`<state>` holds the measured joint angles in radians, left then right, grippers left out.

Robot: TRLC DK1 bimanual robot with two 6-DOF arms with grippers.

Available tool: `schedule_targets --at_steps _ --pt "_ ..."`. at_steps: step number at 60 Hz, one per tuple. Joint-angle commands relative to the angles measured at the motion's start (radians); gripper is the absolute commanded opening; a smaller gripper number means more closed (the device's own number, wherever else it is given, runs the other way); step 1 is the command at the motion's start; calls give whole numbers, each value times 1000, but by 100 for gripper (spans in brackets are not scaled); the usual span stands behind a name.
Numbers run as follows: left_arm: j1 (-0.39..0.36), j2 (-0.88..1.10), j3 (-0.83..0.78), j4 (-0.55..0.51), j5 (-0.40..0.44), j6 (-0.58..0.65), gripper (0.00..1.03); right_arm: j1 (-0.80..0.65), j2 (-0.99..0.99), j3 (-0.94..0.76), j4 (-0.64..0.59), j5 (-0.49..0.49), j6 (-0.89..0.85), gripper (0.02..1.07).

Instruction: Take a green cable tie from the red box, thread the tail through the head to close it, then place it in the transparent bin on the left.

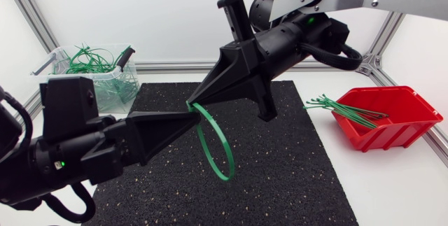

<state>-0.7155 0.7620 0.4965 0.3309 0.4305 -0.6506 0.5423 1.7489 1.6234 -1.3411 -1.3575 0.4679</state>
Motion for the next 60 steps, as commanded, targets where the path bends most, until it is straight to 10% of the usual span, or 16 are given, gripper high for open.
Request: schedule_targets --at_steps 1,26,60 --pt "-27 -29 -9 28 19 28 4 1 38 9 -7 24 -3 11" --pt "42 11 -18 5 100 85 4 -15 -52 -42 -101 12 -81 52" --pt "102 59 -1 -15 266 164 4 -25 58 -30 -109 9 -161 53"
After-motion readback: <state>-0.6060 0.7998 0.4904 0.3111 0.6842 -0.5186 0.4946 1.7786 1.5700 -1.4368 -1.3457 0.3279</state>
